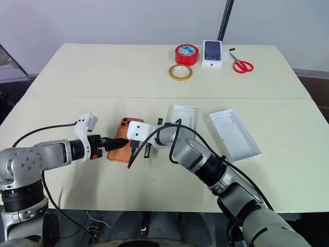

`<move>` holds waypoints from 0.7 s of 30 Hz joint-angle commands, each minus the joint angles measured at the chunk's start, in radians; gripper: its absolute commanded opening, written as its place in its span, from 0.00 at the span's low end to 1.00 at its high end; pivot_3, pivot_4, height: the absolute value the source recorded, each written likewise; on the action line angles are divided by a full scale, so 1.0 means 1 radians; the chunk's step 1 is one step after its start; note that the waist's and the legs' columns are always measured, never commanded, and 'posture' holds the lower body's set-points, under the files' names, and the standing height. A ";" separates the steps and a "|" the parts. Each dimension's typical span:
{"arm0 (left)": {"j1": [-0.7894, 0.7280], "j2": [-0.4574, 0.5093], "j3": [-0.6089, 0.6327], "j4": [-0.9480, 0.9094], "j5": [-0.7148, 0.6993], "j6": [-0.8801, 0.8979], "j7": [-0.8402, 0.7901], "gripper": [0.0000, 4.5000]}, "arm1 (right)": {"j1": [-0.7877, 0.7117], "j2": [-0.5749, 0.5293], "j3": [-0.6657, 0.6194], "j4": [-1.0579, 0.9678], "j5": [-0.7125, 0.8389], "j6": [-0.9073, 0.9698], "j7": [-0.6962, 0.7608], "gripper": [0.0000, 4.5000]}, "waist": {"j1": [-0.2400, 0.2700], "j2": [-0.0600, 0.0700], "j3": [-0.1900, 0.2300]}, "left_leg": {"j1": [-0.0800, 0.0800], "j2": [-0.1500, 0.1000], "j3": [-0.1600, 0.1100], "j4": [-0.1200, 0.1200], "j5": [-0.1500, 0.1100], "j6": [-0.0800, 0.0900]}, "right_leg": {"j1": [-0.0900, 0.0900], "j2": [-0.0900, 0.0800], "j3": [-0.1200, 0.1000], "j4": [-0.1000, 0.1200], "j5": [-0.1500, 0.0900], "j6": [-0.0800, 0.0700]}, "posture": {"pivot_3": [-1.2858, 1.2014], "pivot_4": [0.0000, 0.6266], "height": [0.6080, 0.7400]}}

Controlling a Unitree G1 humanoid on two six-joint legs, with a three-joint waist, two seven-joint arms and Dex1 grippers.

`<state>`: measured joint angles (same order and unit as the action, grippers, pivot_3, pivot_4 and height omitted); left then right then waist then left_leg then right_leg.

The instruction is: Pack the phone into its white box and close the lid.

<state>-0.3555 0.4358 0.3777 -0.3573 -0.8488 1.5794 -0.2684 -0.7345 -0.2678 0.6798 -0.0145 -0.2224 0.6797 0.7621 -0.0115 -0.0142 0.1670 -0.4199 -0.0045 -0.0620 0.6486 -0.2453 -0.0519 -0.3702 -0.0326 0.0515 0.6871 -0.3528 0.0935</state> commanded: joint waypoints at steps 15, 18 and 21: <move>-0.056 -0.080 0.006 0.113 -0.282 0.035 0.186 0.99 | 0.031 0.023 -0.004 -0.020 -0.027 -0.021 0.014 0.00 | -0.003 0.000 -0.001 | 0.003 -0.001 -0.001 0.000 0.000 0.000 | 0.004 -0.001 -0.001 -0.001 0.000 0.000 | 0.52 0.24 0.96; -0.070 -0.091 -0.012 0.113 -0.312 0.035 0.217 0.99 | 0.035 0.025 -0.003 -0.022 -0.030 -0.024 0.016 0.00 | -0.007 0.000 -0.001 | 0.003 0.000 0.000 -0.001 0.000 0.000 | 0.003 0.000 -0.001 -0.001 0.000 0.000 | 0.52 0.24 0.96; -0.081 -0.092 0.001 0.129 -0.319 0.035 0.245 0.99 | 0.036 0.026 -0.003 -0.024 -0.033 -0.024 0.016 0.00 | -0.008 0.000 -0.001 | 0.003 0.000 0.000 -0.001 0.000 0.000 | 0.003 0.000 0.000 -0.001 0.000 0.000 | 0.52 0.24 0.96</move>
<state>-0.4194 0.3456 0.3747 -0.2323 -1.1394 1.6059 -0.0342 -0.7097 -0.2562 0.6596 -0.0157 -0.2580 0.6677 0.7657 -0.0191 -0.0147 0.1656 -0.4168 -0.0042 -0.0623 0.6477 -0.2453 -0.0521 -0.3674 -0.0323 0.0512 0.6861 -0.3528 0.0935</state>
